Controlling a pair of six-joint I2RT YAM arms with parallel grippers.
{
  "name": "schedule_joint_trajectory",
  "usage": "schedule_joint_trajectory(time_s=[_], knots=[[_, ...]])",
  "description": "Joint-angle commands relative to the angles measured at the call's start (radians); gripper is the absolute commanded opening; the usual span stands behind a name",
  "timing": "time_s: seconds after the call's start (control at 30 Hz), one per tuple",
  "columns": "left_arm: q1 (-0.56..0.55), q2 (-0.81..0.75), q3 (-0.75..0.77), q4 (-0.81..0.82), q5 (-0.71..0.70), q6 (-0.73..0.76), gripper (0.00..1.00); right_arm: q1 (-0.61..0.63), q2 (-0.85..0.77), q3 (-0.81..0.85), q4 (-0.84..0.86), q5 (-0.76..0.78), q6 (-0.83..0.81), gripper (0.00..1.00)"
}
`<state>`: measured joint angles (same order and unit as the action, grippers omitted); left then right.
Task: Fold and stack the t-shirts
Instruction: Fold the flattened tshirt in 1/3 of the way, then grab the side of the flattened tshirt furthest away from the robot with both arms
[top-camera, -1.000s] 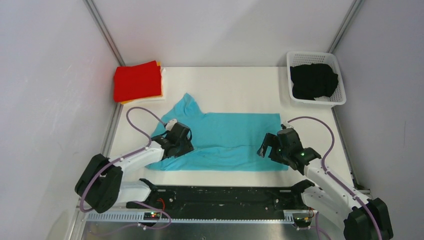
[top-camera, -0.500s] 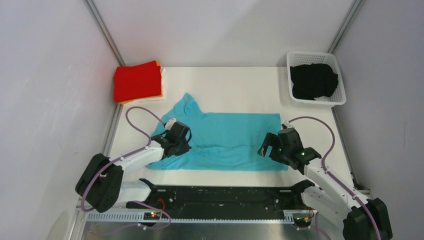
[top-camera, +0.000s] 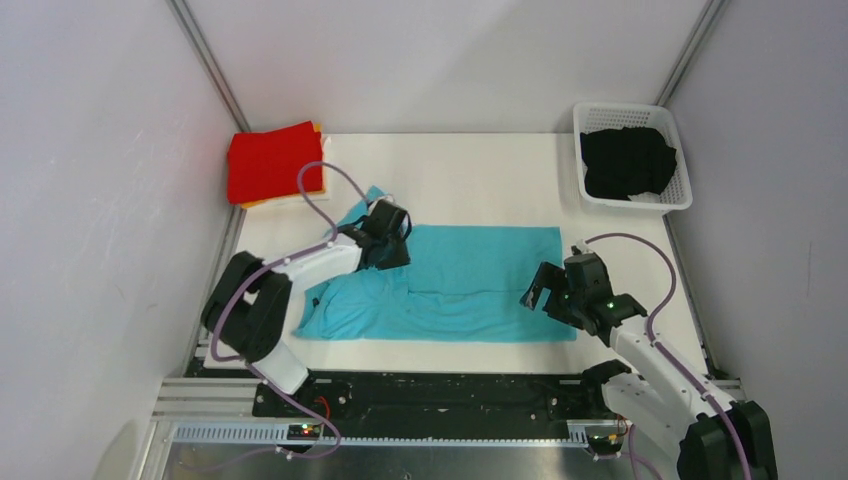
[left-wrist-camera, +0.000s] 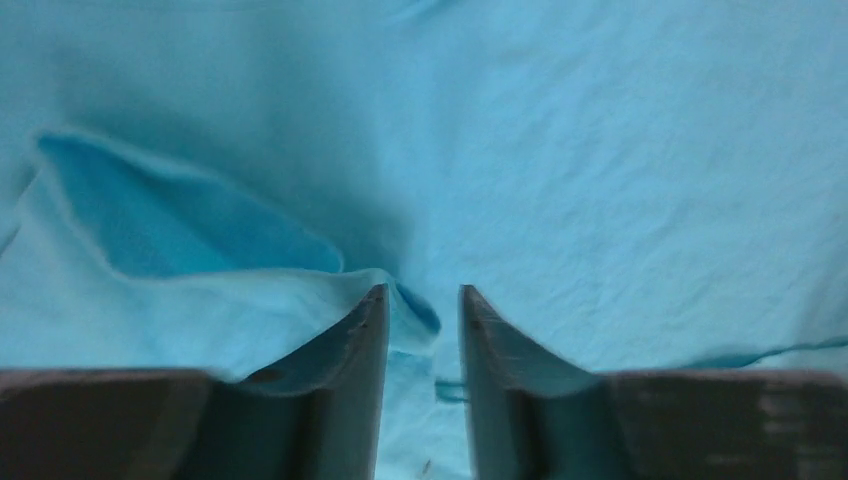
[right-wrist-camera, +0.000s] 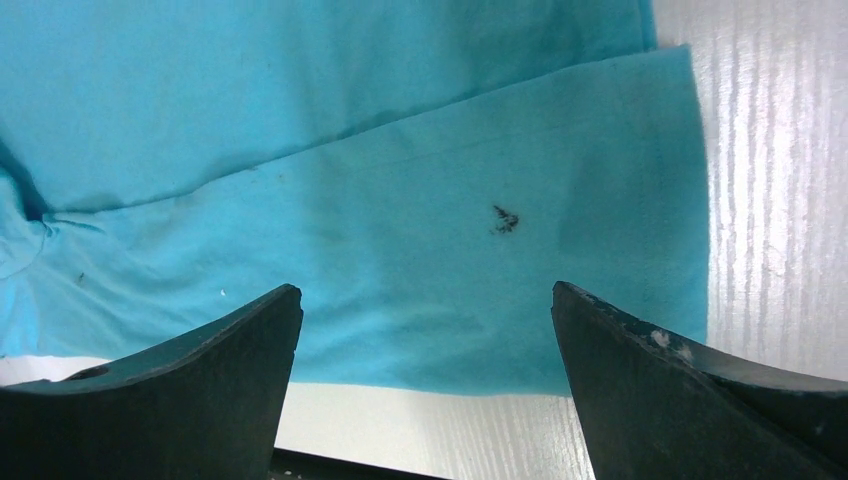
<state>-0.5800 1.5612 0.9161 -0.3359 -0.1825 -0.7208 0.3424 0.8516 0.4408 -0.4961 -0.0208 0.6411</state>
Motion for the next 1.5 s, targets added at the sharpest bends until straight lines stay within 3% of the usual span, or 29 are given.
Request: schedule_joint_trajectory(time_s=[0.0, 0.03, 0.1, 0.2, 0.3, 0.4, 0.67, 0.87, 0.93, 1.23, 1.37, 1.47], knots=[[-0.003, 0.080, 0.120, 0.015, 0.100, 0.150, 0.49, -0.043, -0.003, 0.044, 0.027, -0.029, -0.030, 1.00], [-0.004, 0.084, 0.151, 0.013, 0.100, 0.174, 0.58, -0.055, -0.003, 0.050, 0.033, -0.027, -0.032, 1.00], [-0.005, 0.082, 0.195, 0.012, 0.099, 0.208, 0.89, -0.069, -0.002, 0.060, 0.056, -0.020, -0.033, 1.00], [-0.005, 0.061, 0.263, 0.016, 0.088, 0.262, 0.99, -0.086, 0.007, 0.074, 0.100, -0.007, -0.026, 1.00], [0.023, 0.090, 0.363, 0.014, 0.010, 0.324, 1.00, -0.111, 0.024, 0.107, 0.153, -0.007, -0.007, 1.00], [0.100, 0.166, 0.479, 0.009, 0.032, 0.333, 1.00, -0.126, 0.052, 0.133, 0.188, 0.015, -0.007, 1.00], [0.283, 0.521, 0.870, -0.062, 0.029, 0.300, 1.00, -0.192, 0.156, 0.157, 0.270, 0.010, -0.005, 1.00], [0.362, 0.775, 1.137, -0.080, 0.182, 0.214, 1.00, -0.210, 0.220, 0.164, 0.283, -0.010, -0.017, 1.00], [0.372, 0.820, 1.172, -0.084, 0.238, 0.210, 1.00, -0.214, 0.231, 0.169, 0.278, -0.014, -0.022, 1.00], [0.374, 0.820, 1.088, -0.185, 0.210, 0.230, 1.00, -0.223, 0.239, 0.171, 0.271, -0.028, -0.030, 1.00], [0.372, 0.818, 1.061, -0.220, 0.264, 0.255, 0.92, -0.223, 0.233, 0.171, 0.268, -0.040, -0.031, 1.00], [0.367, 0.807, 1.062, -0.266, 0.208, 0.278, 0.85, -0.223, 0.229, 0.171, 0.261, -0.045, -0.030, 1.00]])
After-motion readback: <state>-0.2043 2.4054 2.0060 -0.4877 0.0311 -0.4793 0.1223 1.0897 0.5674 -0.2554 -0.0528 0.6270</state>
